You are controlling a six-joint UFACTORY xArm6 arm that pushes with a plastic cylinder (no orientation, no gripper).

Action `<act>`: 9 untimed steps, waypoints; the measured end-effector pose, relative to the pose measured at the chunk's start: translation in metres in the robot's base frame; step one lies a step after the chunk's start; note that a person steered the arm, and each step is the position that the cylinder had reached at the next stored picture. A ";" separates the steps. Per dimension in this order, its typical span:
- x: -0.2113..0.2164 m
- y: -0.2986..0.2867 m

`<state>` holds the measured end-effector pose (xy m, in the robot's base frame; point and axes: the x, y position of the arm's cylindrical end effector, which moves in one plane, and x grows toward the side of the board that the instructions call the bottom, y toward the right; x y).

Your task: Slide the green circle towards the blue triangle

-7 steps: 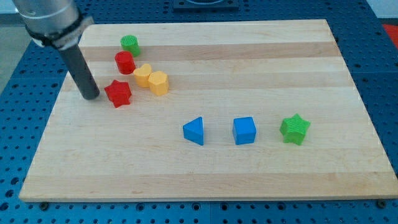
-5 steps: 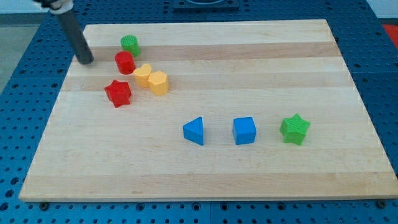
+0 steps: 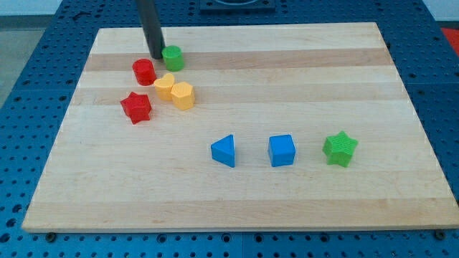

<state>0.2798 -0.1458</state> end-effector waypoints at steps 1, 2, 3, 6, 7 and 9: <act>0.011 0.027; 0.027 0.038; 0.042 0.056; 0.071 0.149; 0.080 0.153; 0.121 0.154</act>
<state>0.4012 0.0083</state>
